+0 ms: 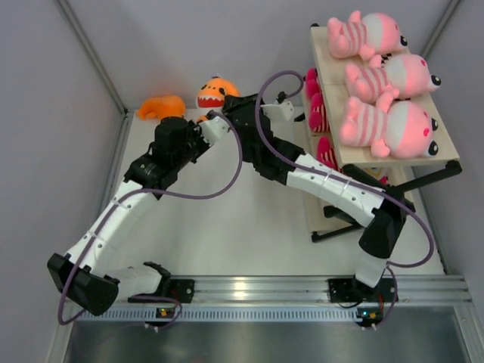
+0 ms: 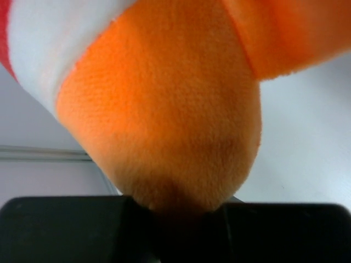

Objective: Place and organize the stuffed toys onto the shelf

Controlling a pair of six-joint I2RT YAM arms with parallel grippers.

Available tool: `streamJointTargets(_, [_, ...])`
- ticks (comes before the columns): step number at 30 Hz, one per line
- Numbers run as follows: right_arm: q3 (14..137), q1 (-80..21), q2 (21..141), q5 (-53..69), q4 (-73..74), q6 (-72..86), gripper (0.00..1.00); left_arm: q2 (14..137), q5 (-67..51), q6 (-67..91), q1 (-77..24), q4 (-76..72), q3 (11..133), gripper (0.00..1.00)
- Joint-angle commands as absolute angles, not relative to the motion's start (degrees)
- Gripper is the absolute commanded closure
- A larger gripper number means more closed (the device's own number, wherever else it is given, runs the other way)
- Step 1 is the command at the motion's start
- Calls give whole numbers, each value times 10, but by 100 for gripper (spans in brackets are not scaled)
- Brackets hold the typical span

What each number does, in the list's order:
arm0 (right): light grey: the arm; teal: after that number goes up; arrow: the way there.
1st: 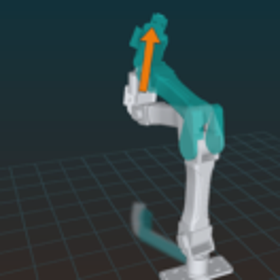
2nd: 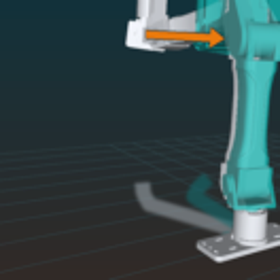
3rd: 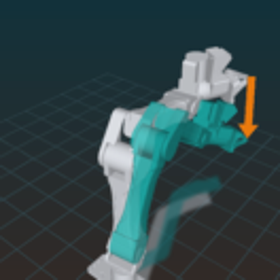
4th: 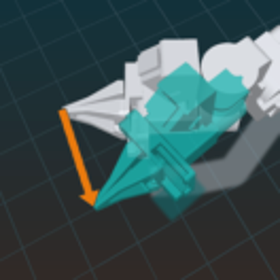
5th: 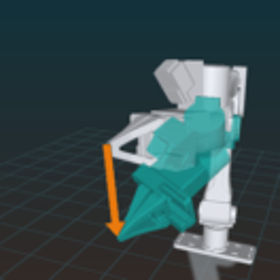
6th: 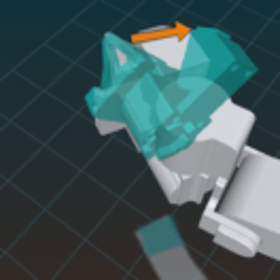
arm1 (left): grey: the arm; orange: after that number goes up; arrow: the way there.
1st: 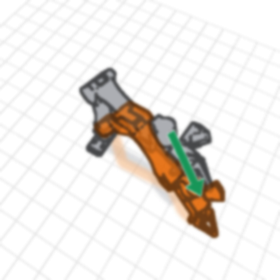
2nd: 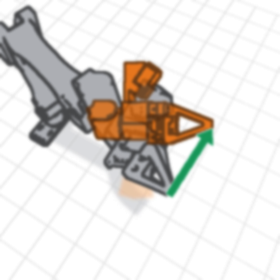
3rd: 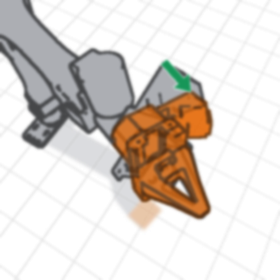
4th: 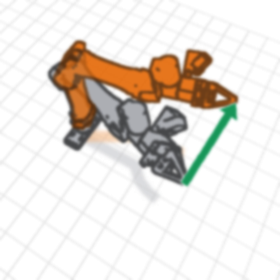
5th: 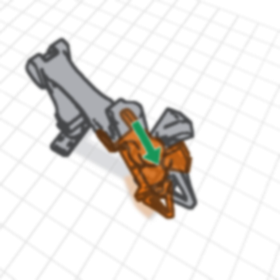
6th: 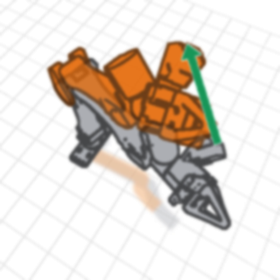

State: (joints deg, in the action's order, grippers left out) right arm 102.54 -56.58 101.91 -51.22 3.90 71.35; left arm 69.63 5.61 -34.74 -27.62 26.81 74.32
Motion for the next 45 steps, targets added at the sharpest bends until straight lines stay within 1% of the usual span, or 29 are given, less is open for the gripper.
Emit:
streamJointTargets(1, [990,-575,956,-493,30,584,63,688,56,-384,-258,217,717,100])
streamJointTargets(3, [956,-576,927,-495,32,546,58,696,27,-400,-225,217,705,100])
streamJointTargets(4, [913,-576,894,-491,11,532,56,700,18,-405,-215,217,701,100])
streamJointTargets(8, [865,-577,828,-468,25,462,53,739,-27,-414,-169,217,701,100])
streamJointTargets(11, [864,-585,790,-459,53,414,52,780,-31,-439,-157,215,707,100])
streamJointTargets(17, [899,-604,735,-424,69,261,52,878,-48,-459,-161,193,741,100])
streamJointTargets(22, [902,-619,673,-408,56,188,51,925,-24,-518,-220,88,716,100])
streamJointTargets(23, [904,-619,664,-400,55,170,51,949,-12,-527,-232,65,719,100])
streamJointTargets(24, [909,-620,657,-378,54,157,49,964,-8,-531,-256,60,737,100])
streamJointTargets(27, [955,-631,648,-338,62,102,46,1020,11,-562,-292,24,762,100])
streamJointTargets(29, [1018,-642,666,-311,98,66,46,1048,21,-590,-317,-22,778,100])
streamJointTargets(31, [1076,-648,689,-282,133,47,45,1088,15,-598,-325,-41,794,100])
streamJointTargets(33, [1094,-649,694,-262,134,20,45,1125,9,-613,-331,-76,818,100])
streamJointTargets(35, [1088,-650,684,-263,118,5,44,1149,3,-649,-340,-104,830,100])
streamJointTargets(39, [1046,-650,643,-305,87,-37,44,1200,-36,-708,-358,-175,845,100])
streamJointTargets(43, [984,-650,610,-316,58,-53,44,1248,-62,-719,-374,-174,900,100])
streamJointTargets(45, [975,-650,604,-326,57,-57,44,1275,-69,-737,-390,-175,926,100])
